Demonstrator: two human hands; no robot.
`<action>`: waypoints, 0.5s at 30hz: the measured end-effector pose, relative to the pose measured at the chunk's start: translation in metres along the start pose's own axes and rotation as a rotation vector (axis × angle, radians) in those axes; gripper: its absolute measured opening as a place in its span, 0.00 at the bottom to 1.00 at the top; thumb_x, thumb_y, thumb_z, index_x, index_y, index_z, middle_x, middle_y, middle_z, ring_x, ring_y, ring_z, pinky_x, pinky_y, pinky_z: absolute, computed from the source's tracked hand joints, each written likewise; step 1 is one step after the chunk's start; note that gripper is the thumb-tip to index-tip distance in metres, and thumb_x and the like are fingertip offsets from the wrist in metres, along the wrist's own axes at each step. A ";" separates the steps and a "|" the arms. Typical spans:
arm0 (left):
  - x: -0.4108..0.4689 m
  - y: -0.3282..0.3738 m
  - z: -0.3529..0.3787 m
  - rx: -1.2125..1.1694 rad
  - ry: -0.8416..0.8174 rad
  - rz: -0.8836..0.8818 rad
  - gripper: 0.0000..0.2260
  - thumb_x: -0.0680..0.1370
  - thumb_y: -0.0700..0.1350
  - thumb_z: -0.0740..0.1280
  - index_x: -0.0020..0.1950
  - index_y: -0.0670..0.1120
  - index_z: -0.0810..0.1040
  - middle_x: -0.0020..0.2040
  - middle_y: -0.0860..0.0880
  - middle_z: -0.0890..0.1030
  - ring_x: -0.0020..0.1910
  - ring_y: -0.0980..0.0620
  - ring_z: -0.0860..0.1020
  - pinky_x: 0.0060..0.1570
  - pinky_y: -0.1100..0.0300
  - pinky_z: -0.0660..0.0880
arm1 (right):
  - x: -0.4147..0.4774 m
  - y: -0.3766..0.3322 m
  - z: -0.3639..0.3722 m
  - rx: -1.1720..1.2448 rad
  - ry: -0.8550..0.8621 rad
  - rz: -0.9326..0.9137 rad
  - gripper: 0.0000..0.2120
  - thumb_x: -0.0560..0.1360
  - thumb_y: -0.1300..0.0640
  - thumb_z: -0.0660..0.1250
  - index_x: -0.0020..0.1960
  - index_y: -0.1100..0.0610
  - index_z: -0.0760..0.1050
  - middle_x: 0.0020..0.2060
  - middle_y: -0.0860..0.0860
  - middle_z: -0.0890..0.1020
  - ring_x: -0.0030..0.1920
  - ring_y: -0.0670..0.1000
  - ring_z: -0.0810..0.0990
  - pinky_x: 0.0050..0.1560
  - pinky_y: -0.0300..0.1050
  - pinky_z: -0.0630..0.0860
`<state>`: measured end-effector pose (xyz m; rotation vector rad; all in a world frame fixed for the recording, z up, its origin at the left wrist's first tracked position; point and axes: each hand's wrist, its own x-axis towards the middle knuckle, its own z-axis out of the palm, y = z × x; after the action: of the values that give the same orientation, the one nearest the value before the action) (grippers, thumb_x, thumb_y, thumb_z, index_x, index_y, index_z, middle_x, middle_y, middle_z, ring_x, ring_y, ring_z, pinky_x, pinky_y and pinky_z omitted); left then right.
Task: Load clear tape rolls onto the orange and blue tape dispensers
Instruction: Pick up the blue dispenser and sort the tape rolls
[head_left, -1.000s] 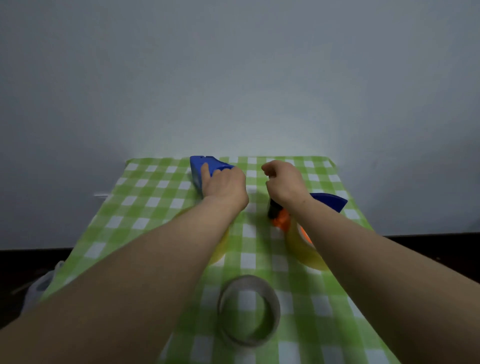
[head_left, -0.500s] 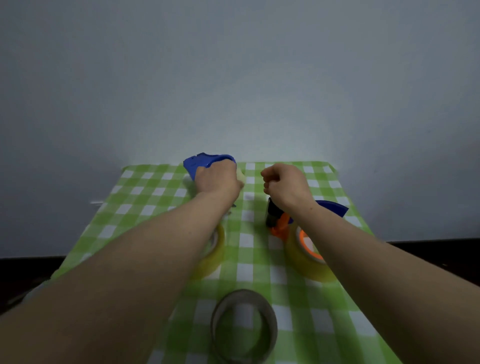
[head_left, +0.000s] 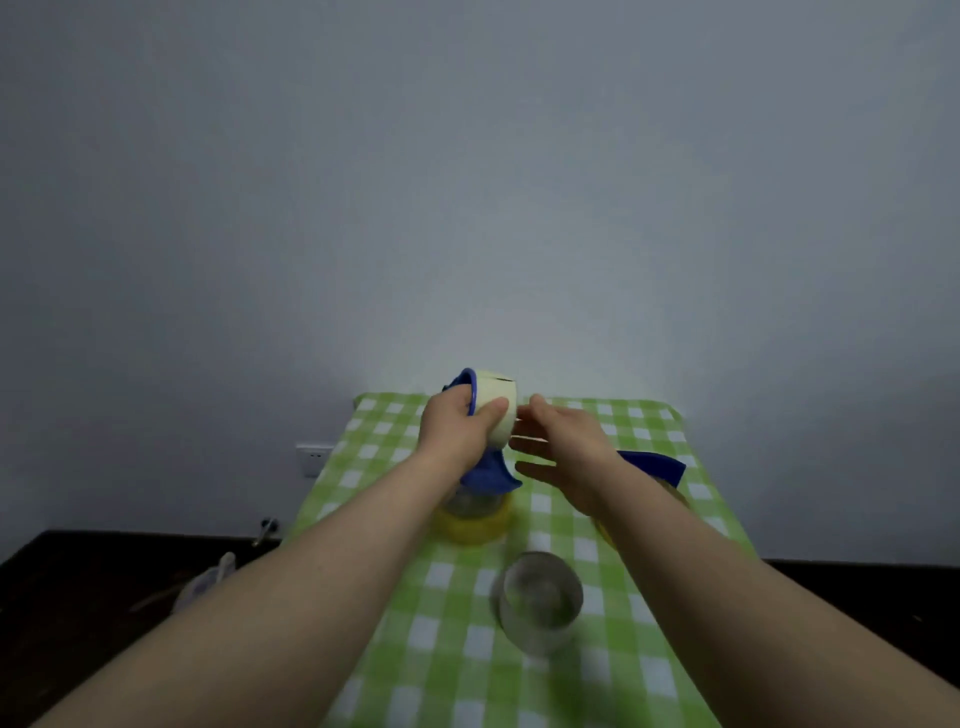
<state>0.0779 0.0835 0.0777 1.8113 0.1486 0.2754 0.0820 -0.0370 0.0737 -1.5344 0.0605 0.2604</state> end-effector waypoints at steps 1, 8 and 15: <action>-0.010 0.001 -0.007 -0.055 0.005 -0.015 0.03 0.76 0.42 0.68 0.47 0.44 0.79 0.52 0.39 0.83 0.52 0.39 0.81 0.57 0.43 0.76 | -0.012 0.000 0.008 -0.003 -0.019 -0.012 0.14 0.80 0.50 0.56 0.54 0.57 0.77 0.54 0.55 0.81 0.53 0.52 0.79 0.51 0.48 0.76; -0.087 0.006 -0.058 -0.278 -0.050 -0.112 0.09 0.74 0.34 0.69 0.53 0.40 0.79 0.53 0.40 0.82 0.52 0.42 0.80 0.58 0.49 0.77 | -0.078 0.015 0.036 0.007 0.028 -0.071 0.11 0.77 0.52 0.61 0.41 0.55 0.79 0.44 0.52 0.82 0.44 0.48 0.79 0.51 0.43 0.72; -0.155 -0.021 -0.076 -0.248 -0.098 -0.138 0.16 0.70 0.29 0.71 0.56 0.39 0.79 0.47 0.46 0.83 0.42 0.53 0.81 0.43 0.65 0.79 | -0.119 0.044 0.050 0.061 -0.039 -0.103 0.09 0.71 0.54 0.71 0.43 0.60 0.79 0.40 0.54 0.83 0.39 0.52 0.81 0.38 0.42 0.77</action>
<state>-0.0911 0.1217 0.0588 1.5572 0.1619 0.1018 -0.0491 -0.0024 0.0569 -1.4669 -0.0412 0.2053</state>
